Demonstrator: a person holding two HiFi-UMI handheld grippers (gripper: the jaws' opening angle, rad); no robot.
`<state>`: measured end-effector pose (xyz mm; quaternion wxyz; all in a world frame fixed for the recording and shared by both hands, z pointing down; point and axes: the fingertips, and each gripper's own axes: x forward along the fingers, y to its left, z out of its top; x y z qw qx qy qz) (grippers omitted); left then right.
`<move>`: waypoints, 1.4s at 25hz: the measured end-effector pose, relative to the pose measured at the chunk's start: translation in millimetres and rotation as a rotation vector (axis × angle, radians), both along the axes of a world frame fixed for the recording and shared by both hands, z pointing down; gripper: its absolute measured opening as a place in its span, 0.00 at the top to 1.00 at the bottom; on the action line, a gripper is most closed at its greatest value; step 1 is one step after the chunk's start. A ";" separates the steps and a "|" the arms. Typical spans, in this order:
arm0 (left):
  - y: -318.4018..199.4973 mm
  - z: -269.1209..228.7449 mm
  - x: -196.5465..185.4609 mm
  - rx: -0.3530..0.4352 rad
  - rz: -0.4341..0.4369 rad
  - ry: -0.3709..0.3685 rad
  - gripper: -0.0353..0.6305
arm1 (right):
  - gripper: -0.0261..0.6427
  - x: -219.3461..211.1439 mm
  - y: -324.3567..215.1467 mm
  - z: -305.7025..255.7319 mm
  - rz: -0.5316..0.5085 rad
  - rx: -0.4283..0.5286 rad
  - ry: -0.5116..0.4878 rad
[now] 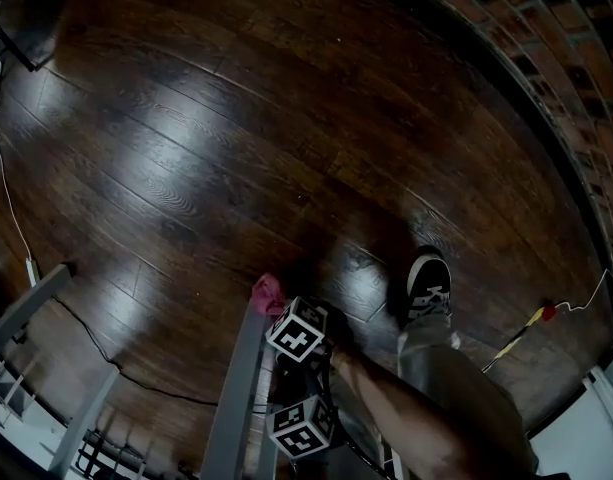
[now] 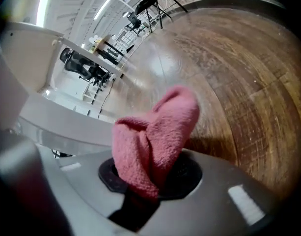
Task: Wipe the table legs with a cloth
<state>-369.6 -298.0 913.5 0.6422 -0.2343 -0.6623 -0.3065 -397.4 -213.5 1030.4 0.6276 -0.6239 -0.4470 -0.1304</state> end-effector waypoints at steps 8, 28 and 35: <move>5.3 2.4 4.9 0.020 -0.030 -0.009 0.95 | 0.83 3.0 44.3 0.5 0.214 0.013 0.327; -2.6 -4.4 22.8 0.029 -0.031 0.032 0.95 | 0.85 29.2 48.9 -39.0 0.168 0.041 0.405; -11.9 -41.4 8.8 0.023 -0.037 0.023 0.95 | 0.85 24.2 44.6 -117.2 0.183 0.004 0.471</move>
